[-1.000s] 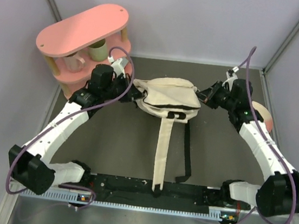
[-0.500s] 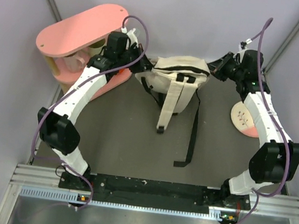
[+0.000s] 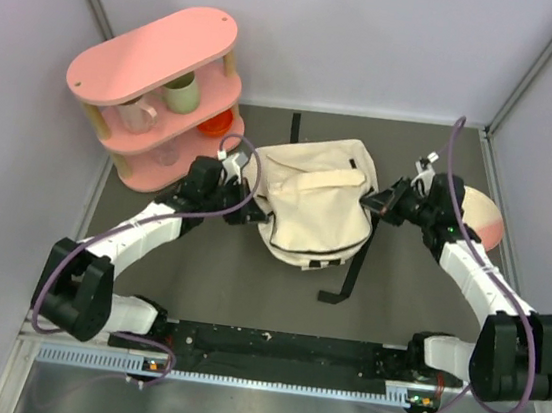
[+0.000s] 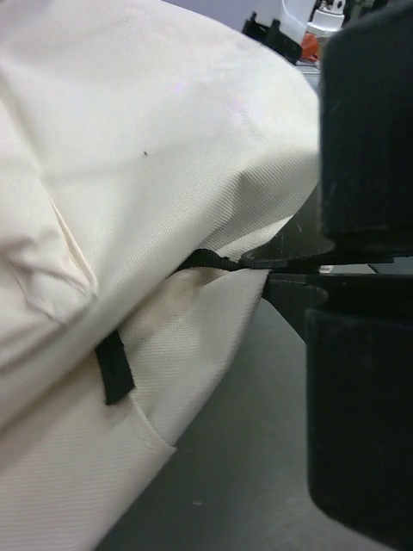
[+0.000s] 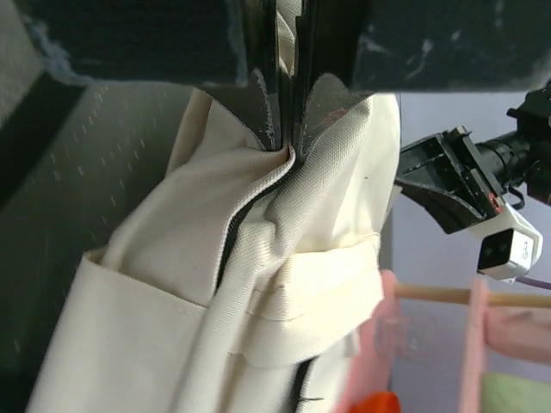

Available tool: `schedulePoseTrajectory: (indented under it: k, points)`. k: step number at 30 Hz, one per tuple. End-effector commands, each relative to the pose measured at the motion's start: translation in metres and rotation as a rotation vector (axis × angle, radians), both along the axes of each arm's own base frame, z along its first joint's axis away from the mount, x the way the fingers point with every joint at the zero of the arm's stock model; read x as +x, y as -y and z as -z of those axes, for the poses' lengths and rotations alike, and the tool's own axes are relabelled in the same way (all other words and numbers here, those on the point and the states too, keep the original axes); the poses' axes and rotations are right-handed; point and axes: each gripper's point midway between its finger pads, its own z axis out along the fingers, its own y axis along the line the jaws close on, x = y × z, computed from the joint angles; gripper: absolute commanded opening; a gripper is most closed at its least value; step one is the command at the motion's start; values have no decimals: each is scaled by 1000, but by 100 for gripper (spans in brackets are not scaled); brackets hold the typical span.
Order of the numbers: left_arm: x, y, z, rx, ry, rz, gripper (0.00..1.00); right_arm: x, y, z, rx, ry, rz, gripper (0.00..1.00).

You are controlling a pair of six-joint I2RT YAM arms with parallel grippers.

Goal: Pack the student bag
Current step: Place the student bag at the center of the board.

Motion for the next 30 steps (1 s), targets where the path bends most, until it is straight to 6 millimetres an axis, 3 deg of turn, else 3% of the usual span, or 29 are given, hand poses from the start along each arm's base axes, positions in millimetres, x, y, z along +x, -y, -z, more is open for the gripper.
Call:
schedulePoseTrajectory:
  k: [1,3,5,7,8,9,10,12,13,16,18,21,22,23,26,29,30]
  points:
    - [-14,-3,-18,-73,178,13,0,-24,-2,4,16,89,-23,0]
    - [-23,-8,-7,-60,163,2,0,-36,1,27,-5,38,-14,0]
    - [-31,-15,19,-20,101,-16,3,-42,5,46,-42,-9,1,0]
    - [-37,-27,40,63,22,-57,21,-54,7,67,-57,-66,-1,12]
    - [-38,-31,38,69,32,-77,33,-57,8,68,-56,-56,9,21]
    - [-34,-39,39,103,46,-128,47,-59,13,74,-65,-38,43,42]
    - [-37,-45,40,124,42,-150,65,-61,17,62,-62,10,72,51]
    - [-34,-54,21,131,114,-202,80,-59,29,56,-113,28,137,71]
    - [-34,-58,17,136,127,-214,85,-62,35,52,-137,31,162,72]
    - [-31,-66,4,139,170,-264,91,-56,43,41,-164,62,205,73]
    - [-28,-66,10,139,165,-276,93,-54,37,38,-149,58,174,73]
    - [-21,-56,18,113,147,-253,93,-49,27,49,-118,4,137,73]
    - [-22,-48,29,110,99,-213,94,-44,24,49,-108,19,130,73]
    - [-20,-42,30,90,92,-194,94,-45,19,60,-105,-16,106,74]
    - [-17,-28,42,72,-2,-149,86,-47,0,71,-55,-72,-3,74]
    - [-4,-42,33,132,5,-246,89,-46,-4,81,-105,-143,-111,74]
    - [-10,-52,39,189,-30,-264,89,-42,2,80,-136,-146,-103,74]
